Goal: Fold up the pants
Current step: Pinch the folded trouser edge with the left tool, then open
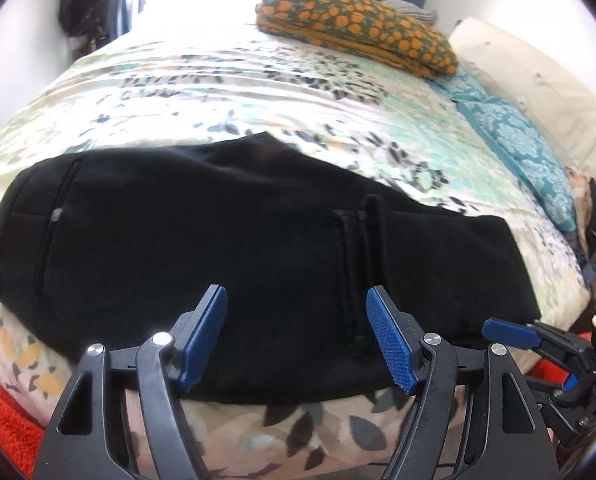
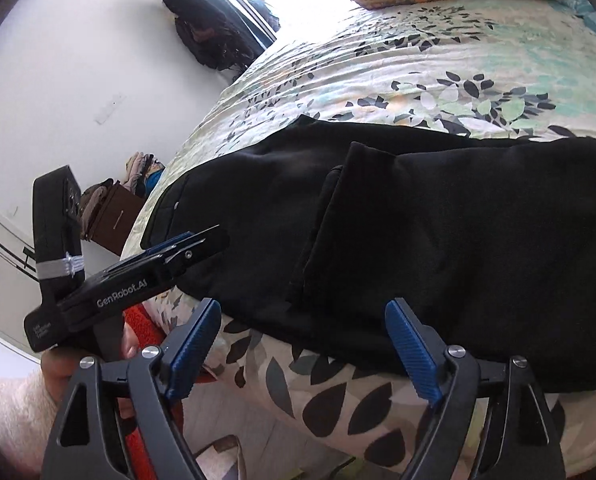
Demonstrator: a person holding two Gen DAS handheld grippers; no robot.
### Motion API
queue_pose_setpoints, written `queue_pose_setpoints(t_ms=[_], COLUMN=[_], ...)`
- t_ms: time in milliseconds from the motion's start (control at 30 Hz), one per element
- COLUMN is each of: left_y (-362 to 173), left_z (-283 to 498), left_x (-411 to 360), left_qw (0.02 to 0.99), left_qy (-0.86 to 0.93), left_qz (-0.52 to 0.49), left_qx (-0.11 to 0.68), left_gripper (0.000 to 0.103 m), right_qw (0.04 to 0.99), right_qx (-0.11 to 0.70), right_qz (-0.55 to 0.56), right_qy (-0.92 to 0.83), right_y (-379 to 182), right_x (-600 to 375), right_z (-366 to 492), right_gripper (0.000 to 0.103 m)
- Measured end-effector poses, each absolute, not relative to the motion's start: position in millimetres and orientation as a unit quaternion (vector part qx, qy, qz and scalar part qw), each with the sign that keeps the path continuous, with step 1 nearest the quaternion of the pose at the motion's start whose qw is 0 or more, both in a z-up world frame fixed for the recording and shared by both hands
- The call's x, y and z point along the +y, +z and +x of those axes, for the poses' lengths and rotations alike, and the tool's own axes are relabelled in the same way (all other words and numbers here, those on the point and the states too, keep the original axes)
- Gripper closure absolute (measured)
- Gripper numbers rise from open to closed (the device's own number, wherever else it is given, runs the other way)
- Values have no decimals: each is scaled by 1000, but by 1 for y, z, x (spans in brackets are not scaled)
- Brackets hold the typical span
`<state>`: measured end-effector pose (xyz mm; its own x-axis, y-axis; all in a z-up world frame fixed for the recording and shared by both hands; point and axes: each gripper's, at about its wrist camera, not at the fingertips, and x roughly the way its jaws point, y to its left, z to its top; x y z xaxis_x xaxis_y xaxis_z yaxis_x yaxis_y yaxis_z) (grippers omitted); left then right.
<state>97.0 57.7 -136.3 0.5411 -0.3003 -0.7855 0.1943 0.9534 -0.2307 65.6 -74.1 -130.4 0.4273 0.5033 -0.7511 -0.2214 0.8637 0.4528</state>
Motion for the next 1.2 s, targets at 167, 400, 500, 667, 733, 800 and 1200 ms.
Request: queue_pose_setpoints(t_ms=[167,400,500,667,733,800,1200], left_y=[-137,-162,-167,-172,-169,-160,-167], left_z=[93,106,106,108,107,104,105], left_x=[-5,-36,-42,-45,-43,-39,-17], left_qw=[870,849,843,841,845,852,853], left_qy=[-195,-175,-172,-158,-154,-148,-133], left_qz=[39,74,92,108,103,95,87], left_qx=[452,493,501,506,501,493,498], left_gripper=[33,57,55,94,98,99,99], right_qw=[864,871,874,873,875,879,893], right_qx=[459,447,441,439,436,430,428], right_qz=[108,142,142,149,148,145,140], right_qy=[176,145,147,151,153,148,-2], right_y=[-121,-117,-115,-114,-113,-110,-120], right_x=[-118,-140,-139,-140,-139,-141,-196], right_z=[22,7,13,8,8,7,24], right_gripper=[16,16,16,16,16,16,16])
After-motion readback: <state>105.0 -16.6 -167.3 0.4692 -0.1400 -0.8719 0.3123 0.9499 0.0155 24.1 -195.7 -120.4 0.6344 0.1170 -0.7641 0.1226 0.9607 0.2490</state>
